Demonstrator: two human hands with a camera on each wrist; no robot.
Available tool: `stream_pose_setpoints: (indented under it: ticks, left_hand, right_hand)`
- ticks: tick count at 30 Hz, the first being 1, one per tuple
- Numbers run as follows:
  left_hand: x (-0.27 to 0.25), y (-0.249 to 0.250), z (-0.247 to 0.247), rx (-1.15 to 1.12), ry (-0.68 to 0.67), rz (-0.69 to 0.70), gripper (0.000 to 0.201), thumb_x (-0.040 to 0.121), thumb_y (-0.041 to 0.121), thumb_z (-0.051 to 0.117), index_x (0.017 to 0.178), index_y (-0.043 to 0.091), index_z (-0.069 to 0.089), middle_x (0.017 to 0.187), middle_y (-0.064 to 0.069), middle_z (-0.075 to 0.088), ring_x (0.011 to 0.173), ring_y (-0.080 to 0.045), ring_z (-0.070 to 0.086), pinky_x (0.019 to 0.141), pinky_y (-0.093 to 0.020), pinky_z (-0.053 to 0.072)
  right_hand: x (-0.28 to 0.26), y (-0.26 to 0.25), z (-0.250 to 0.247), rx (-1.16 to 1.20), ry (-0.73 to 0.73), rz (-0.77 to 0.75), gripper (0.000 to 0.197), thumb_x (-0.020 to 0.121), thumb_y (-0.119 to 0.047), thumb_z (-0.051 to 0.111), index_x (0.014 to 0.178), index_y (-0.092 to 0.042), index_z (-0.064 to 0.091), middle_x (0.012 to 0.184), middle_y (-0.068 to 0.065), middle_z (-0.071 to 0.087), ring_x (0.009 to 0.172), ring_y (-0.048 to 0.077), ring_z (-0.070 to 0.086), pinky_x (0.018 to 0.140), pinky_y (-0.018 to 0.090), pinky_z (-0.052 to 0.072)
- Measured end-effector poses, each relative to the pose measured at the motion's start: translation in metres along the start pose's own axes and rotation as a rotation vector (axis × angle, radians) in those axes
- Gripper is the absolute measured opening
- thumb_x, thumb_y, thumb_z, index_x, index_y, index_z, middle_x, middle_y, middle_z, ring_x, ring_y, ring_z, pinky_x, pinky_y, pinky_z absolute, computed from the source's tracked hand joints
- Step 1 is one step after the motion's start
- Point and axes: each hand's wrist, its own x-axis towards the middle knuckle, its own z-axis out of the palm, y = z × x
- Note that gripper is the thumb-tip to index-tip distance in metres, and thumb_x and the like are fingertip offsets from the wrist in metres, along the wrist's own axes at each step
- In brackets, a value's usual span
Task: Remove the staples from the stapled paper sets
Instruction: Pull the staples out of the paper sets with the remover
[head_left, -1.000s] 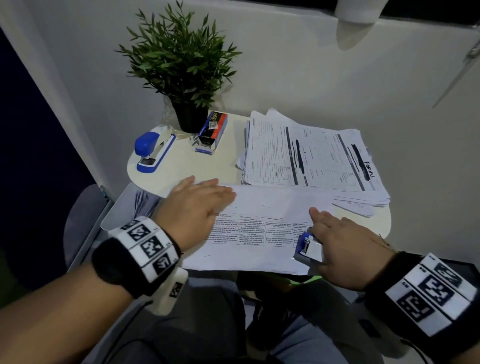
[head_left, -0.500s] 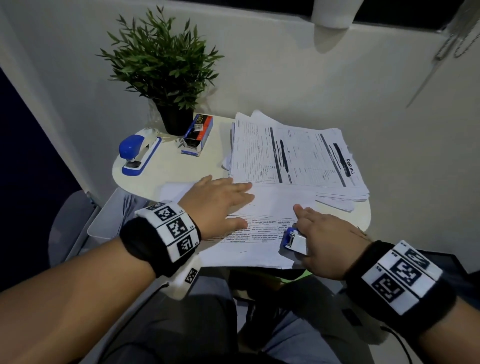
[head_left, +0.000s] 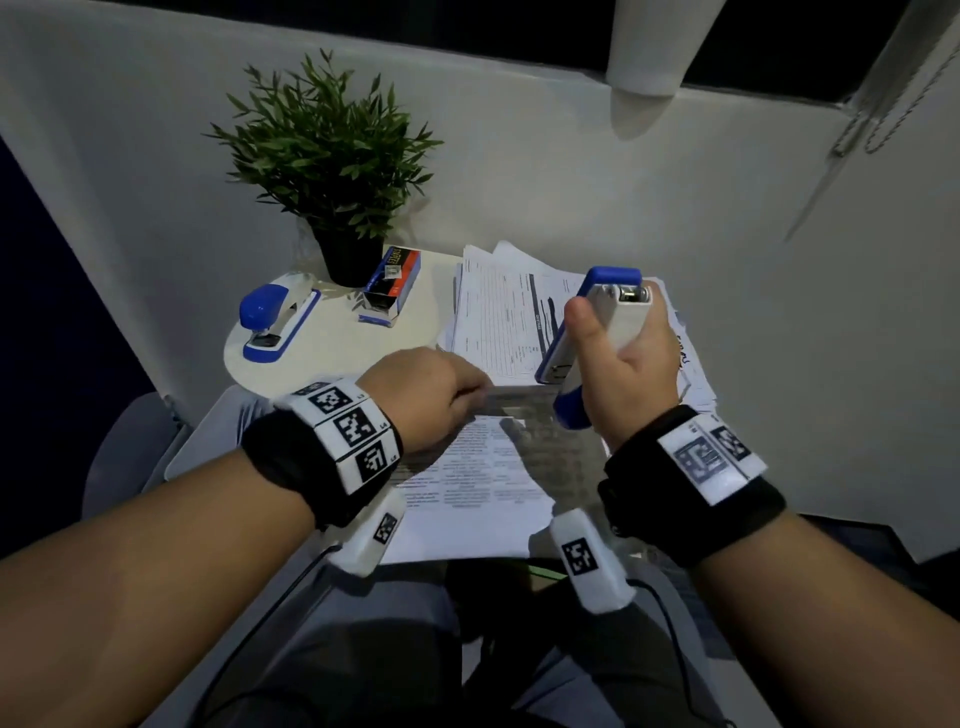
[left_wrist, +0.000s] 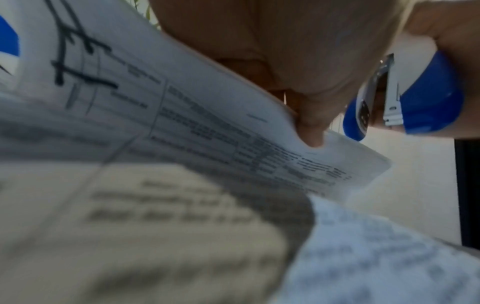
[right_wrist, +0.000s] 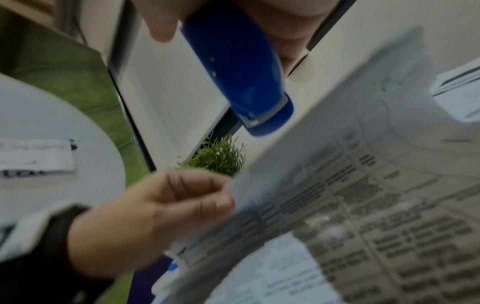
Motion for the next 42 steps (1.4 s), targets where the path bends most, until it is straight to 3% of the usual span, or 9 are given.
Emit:
stream_pose_setpoints:
  ticks: [4, 7, 10, 14, 18, 26, 31, 37, 42]
  left_hand:
    - [0.001, 0.011, -0.013, 0.077, 0.059, -0.02, 0.022, 0.096, 0.031, 0.043, 0.101, 0.024, 0.063, 0.099, 0.002, 0.065, 0.09, -0.022, 0.057, 0.067, -0.028, 0.04]
    - [0.002, 0.022, -0.021, 0.125, 0.031, 0.032, 0.022, 0.096, 0.034, 0.045, 0.105, 0.027, 0.063, 0.102, 0.002, 0.064, 0.094, -0.022, 0.057, 0.066, -0.026, 0.034]
    - [0.001, 0.029, -0.027, 0.157, 0.032, 0.06, 0.024, 0.096, 0.035, 0.044, 0.11, 0.03, 0.063, 0.105, 0.003, 0.064, 0.097, -0.019, 0.057, 0.065, -0.025, 0.031]
    - [-0.003, 0.03, -0.032, 0.122, 0.044, 0.062, 0.026, 0.096, 0.035, 0.044, 0.114, 0.031, 0.063, 0.107, 0.005, 0.065, 0.099, -0.017, 0.057, 0.067, -0.024, 0.035]
    - [-0.004, 0.034, -0.034, 0.106, 0.051, 0.076, 0.027, 0.096, 0.036, 0.043, 0.114, 0.03, 0.063, 0.108, 0.005, 0.064, 0.099, -0.017, 0.056, 0.068, -0.024, 0.035]
    - [-0.005, 0.039, -0.042, 0.117, 0.074, 0.054, 0.026, 0.096, 0.036, 0.042, 0.11, 0.029, 0.063, 0.103, 0.004, 0.064, 0.097, -0.018, 0.056, 0.066, -0.025, 0.035]
    - [-0.005, 0.038, -0.045, 0.105, 0.04, -0.001, 0.022, 0.096, 0.035, 0.042, 0.099, 0.026, 0.062, 0.081, 0.005, 0.053, 0.089, -0.019, 0.055, 0.063, -0.026, 0.035]
    - [-0.007, 0.045, -0.045, 0.041, 0.06, 0.028, 0.023, 0.095, 0.034, 0.044, 0.111, 0.032, 0.059, 0.098, 0.007, 0.064, 0.094, -0.018, 0.056, 0.067, -0.026, 0.038]
    - [-0.011, 0.05, -0.049, 0.021, 0.091, 0.066, 0.026, 0.095, 0.034, 0.044, 0.117, 0.033, 0.059, 0.106, 0.006, 0.065, 0.1, -0.017, 0.057, 0.071, -0.026, 0.04]
  right_hand:
    - [-0.011, 0.004, 0.011, -0.022, 0.106, -0.117, 0.043, 0.073, -0.059, 0.053, 0.095, -0.022, 0.047, 0.074, -0.017, 0.054, 0.066, -0.004, 0.052, 0.063, 0.012, 0.04]
    - [-0.008, 0.001, 0.011, -0.095, 0.093, -0.139, 0.044, 0.074, -0.06, 0.051, 0.097, -0.022, 0.047, 0.073, -0.019, 0.051, 0.067, -0.008, 0.052, 0.063, 0.007, 0.037]
    - [-0.001, 0.001, 0.007, -0.165, 0.039, -0.113, 0.041, 0.073, -0.061, 0.049, 0.09, -0.024, 0.046, 0.067, -0.02, 0.049, 0.066, -0.016, 0.051, 0.058, 0.003, 0.035]
    - [0.009, 0.002, -0.002, -0.166, 0.007, -0.04, 0.027, 0.075, -0.059, 0.047, 0.076, -0.032, 0.044, 0.068, -0.018, 0.049, 0.063, -0.012, 0.05, 0.057, 0.004, 0.034]
    - [0.013, 0.001, -0.004, -0.116, -0.003, -0.011, 0.025, 0.081, -0.054, 0.04, 0.072, -0.031, 0.044, 0.068, -0.015, 0.046, 0.062, -0.016, 0.048, 0.059, 0.004, 0.033]
    - [0.015, -0.004, -0.006, -0.098, 0.012, 0.026, 0.04, 0.08, -0.064, 0.029, 0.067, -0.027, 0.038, 0.064, -0.013, 0.041, 0.059, 0.001, 0.04, 0.056, 0.014, 0.031]
    - [0.009, -0.012, -0.011, -0.054, 0.038, -0.039, 0.04, 0.075, -0.067, 0.028, 0.069, -0.029, 0.04, 0.059, -0.013, 0.042, 0.055, -0.002, 0.043, 0.057, 0.017, 0.034]
    - [0.009, -0.017, -0.01, -0.2, -0.022, -0.067, 0.033, 0.085, -0.052, 0.032, 0.066, -0.025, 0.036, 0.062, -0.012, 0.043, 0.055, -0.006, 0.045, 0.053, 0.01, 0.031]
    - [0.008, -0.013, -0.008, -0.218, 0.029, -0.075, 0.037, 0.086, -0.055, 0.029, 0.065, -0.025, 0.035, 0.062, -0.012, 0.042, 0.056, -0.001, 0.041, 0.054, 0.01, 0.031]
